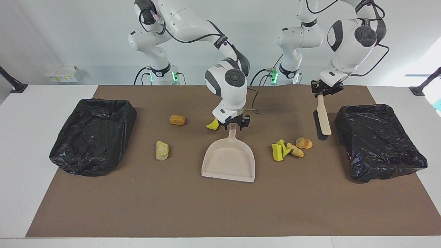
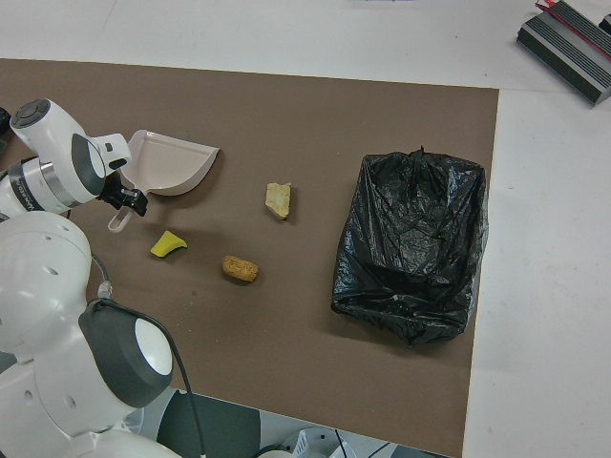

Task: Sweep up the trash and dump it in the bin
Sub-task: 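Lift the brush with the left gripper while the right gripper grasps the dustpan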

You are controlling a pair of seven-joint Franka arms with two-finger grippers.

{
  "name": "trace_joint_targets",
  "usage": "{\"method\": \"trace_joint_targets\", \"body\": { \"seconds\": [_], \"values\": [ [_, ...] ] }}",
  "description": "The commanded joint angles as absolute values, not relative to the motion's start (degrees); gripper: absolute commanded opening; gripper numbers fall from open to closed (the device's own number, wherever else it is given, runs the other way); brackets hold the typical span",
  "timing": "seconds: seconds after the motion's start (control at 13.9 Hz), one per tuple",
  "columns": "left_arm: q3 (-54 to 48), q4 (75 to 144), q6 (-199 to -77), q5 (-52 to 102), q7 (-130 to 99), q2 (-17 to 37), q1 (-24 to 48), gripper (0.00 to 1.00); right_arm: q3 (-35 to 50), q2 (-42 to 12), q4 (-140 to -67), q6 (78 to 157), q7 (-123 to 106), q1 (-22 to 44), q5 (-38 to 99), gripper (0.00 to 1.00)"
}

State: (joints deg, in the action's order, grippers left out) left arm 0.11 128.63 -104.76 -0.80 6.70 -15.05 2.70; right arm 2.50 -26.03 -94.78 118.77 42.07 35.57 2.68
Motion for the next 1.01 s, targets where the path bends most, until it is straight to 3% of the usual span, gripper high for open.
{"method": "trace_joint_targets", "body": {
  "seconds": [0.0, 0.07, 0.22, 0.57, 0.93],
  "values": [
    [-0.6, 125.8, -107.2, -1.6, 6.2, -11.3, 0.0, 0.00, 2.5, -24.7, -95.8, 118.5, 41.1, 35.5, 0.2, 0.45],
    [-0.6, 126.1, -107.7, -1.6, 5.5, -11.0, 0.0, 0.00, 2.5, -24.8, -95.5, 117.9, 41.1, 35.5, 0.1, 0.35],
    [-0.7, 126.4, -110.4, -1.5, -4.9, -7.3, 0.8, 0.00, 2.5, -24.7, -95.4, 117.4, 41.1, 35.6, -0.7, 0.00],
    [-0.9, 128.9, -114.4, -1.4, -16.8, -5.4, 3.2, 0.00, 2.5, -22.2, -95.4, 114.4, 28.3, 34.5, -0.9, 0.00],
    [-1.0, 133.1, -115.0, -1.4, -17.8, -6.2, 5.5, 0.00, 2.5, -18.5, -95.6, 109.5, 0.1, 27.6, -0.4, 0.00]
  ]
}}
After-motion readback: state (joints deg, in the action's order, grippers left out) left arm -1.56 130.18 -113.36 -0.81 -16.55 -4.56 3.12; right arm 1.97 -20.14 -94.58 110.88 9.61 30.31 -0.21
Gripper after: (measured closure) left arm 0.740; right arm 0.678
